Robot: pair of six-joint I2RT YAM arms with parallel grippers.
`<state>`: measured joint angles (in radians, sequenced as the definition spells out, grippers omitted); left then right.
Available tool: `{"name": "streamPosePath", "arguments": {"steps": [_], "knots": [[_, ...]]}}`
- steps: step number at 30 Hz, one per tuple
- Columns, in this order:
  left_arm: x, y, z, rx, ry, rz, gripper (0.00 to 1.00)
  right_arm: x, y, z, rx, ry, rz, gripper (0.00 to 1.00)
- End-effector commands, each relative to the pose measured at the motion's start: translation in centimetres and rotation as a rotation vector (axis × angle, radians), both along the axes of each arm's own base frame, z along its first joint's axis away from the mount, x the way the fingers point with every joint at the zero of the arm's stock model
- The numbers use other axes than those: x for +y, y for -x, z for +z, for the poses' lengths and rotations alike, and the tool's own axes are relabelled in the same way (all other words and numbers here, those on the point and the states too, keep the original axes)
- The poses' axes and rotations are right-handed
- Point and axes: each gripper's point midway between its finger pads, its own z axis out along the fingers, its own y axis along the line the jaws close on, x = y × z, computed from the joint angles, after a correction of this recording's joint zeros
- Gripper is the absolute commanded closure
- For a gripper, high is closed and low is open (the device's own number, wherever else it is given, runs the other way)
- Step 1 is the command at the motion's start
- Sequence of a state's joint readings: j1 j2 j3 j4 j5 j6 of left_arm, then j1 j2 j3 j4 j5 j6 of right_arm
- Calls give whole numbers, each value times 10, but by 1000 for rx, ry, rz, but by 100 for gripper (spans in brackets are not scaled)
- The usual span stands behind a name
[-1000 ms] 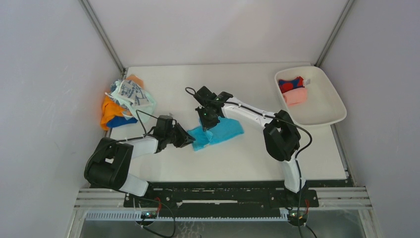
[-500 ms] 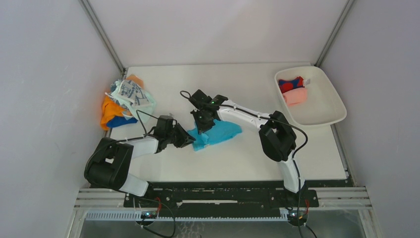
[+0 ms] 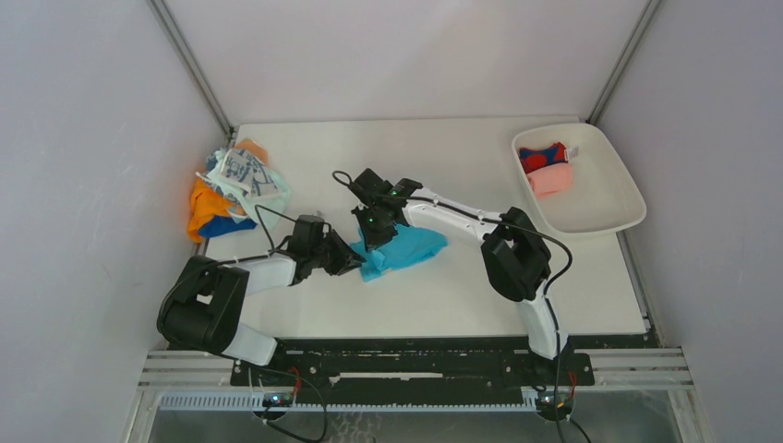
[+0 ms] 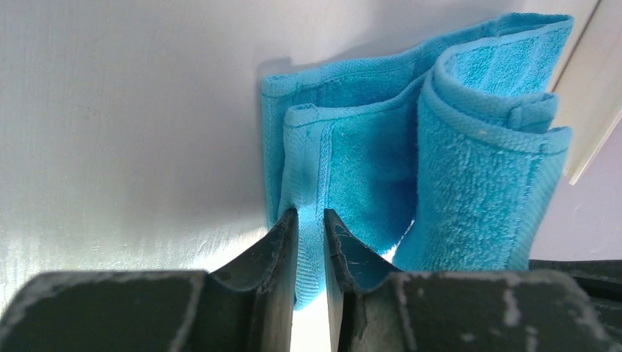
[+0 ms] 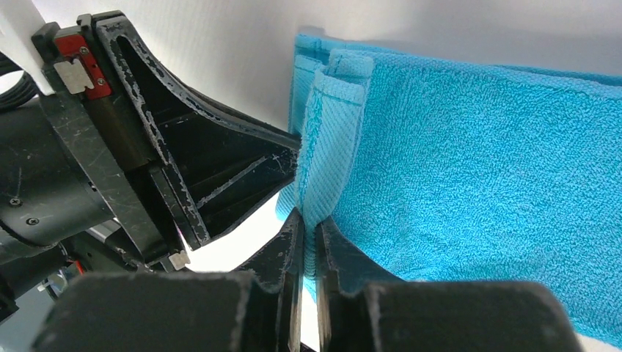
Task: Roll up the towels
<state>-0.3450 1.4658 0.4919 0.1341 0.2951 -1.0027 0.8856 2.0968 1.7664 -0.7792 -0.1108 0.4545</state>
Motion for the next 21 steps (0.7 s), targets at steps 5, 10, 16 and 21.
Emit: {"name": "streamPosePath", "arguments": {"steps": [5,10,16,21], "knots": [[8,17,-17,66,-55,5,76,25,-2,-4,-3,-46,13,92],[8,17,-17,65,-54,8,75,24,-8,-16,-16,-23,-9,89],[9,18,-14,63,-56,16,69,26,-10,-16,-20,-44,-19,77],[16,17,-9,53,-79,42,61,25,-15,7,-60,-95,-31,72]]}}
